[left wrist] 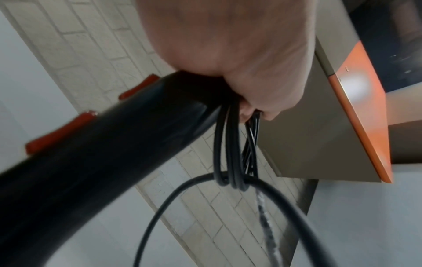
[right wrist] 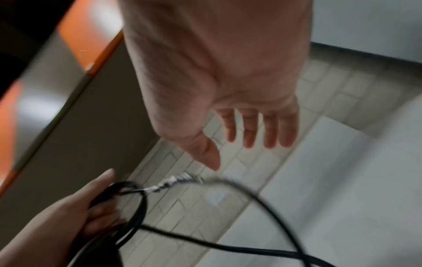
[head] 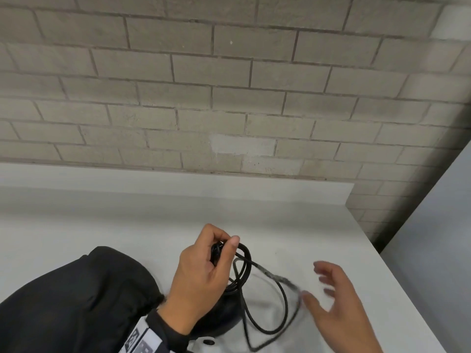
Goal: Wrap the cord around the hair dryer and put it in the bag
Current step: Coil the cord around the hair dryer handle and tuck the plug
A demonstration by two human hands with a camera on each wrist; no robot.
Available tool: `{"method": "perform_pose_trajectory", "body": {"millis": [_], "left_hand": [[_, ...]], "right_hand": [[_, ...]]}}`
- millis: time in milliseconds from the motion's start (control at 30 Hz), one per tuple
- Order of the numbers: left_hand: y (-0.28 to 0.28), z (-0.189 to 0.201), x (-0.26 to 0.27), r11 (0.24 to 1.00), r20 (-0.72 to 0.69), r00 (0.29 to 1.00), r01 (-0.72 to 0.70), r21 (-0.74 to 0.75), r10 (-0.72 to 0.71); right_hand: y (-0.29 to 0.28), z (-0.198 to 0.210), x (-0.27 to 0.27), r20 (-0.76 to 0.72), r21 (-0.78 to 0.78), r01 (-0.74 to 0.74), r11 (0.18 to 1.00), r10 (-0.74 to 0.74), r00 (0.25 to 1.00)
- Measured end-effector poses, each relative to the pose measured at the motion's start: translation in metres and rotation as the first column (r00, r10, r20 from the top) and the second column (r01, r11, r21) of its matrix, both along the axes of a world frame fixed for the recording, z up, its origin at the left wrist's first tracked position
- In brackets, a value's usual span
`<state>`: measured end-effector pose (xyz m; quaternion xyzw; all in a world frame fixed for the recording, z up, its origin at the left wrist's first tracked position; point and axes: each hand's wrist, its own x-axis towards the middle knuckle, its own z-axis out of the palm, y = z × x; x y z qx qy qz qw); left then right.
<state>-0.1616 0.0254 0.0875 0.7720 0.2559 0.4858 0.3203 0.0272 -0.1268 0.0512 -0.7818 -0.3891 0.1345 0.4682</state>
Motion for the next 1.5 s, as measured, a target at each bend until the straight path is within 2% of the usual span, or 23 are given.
{"method": "perform_pose_trajectory", "body": {"millis": [33,100,167,267,467,533,667,800,867,1033,1200,1267,1400,1500], "left_hand": [[-0.001,0.0,0.001,1.0,-0.012,1.0,0.0,0.009,0.0],[-0.003,0.0,0.003,1.0,-0.025,1.0,0.001,0.011,-0.001],[-0.006,0.001,0.004,1.0,-0.024,1.0,0.006,-0.001,-0.006],[-0.01,0.002,0.004,0.999,-0.02,1.0,0.02,-0.03,-0.02],[-0.005,-0.001,-0.005,0.999,0.018,0.999,-0.035,0.038,0.034],[-0.005,-0.001,-0.007,1.0,0.064,0.998,-0.016,0.007,0.016],[-0.008,-0.002,-0.009,0.989,0.095,0.992,0.098,-0.108,-0.088],[-0.005,-0.007,-0.013,0.984,0.027,0.988,0.155,-0.091,-0.153],[-0.005,-0.013,-0.013,0.991,-0.008,0.992,0.123,-0.06,-0.124],[-0.005,-0.027,-0.001,0.997,-0.017,0.998,-0.059,0.056,0.06],[0.0,-0.029,0.004,0.98,0.057,0.979,-0.199,0.018,0.198],[0.003,-0.03,0.004,0.973,0.064,0.971,-0.232,0.015,0.23],[0.001,-0.031,0.008,0.964,0.047,0.964,-0.264,0.04,0.262],[-0.004,-0.03,0.011,0.969,0.028,0.972,-0.233,0.079,0.232]], "right_hand": [[0.003,0.007,-0.009,0.145,0.034,-0.034,0.999,0.029,0.989],[0.01,0.026,-0.033,0.263,0.11,-0.161,0.981,0.128,0.956],[0.023,0.039,-0.053,0.277,0.098,-0.269,0.958,0.233,0.932],[0.048,0.034,-0.066,0.212,-0.032,-0.384,0.923,0.382,0.9],[0.065,0.028,-0.071,0.382,-0.04,-0.373,0.927,0.359,0.852],[0.065,0.032,-0.071,0.405,-0.02,-0.368,0.93,0.344,0.847],[0.066,0.035,-0.07,0.366,0.024,-0.366,0.93,0.332,0.869],[0.068,0.037,-0.067,0.347,0.024,-0.365,0.931,0.335,0.876],[0.069,0.037,-0.066,0.35,0.024,-0.36,0.933,0.329,0.877],[0.065,0.041,-0.064,0.286,0.02,-0.399,0.917,0.377,0.881],[0.046,0.043,-0.048,0.176,-0.016,-0.354,0.935,0.351,0.92],[0.036,0.046,-0.042,0.266,-0.016,-0.388,0.921,0.378,0.887],[0.02,0.071,-0.039,0.489,-0.053,-0.491,0.869,0.452,0.746],[0.018,0.1,-0.034,0.563,-0.062,-0.544,0.837,0.48,0.673]]}}
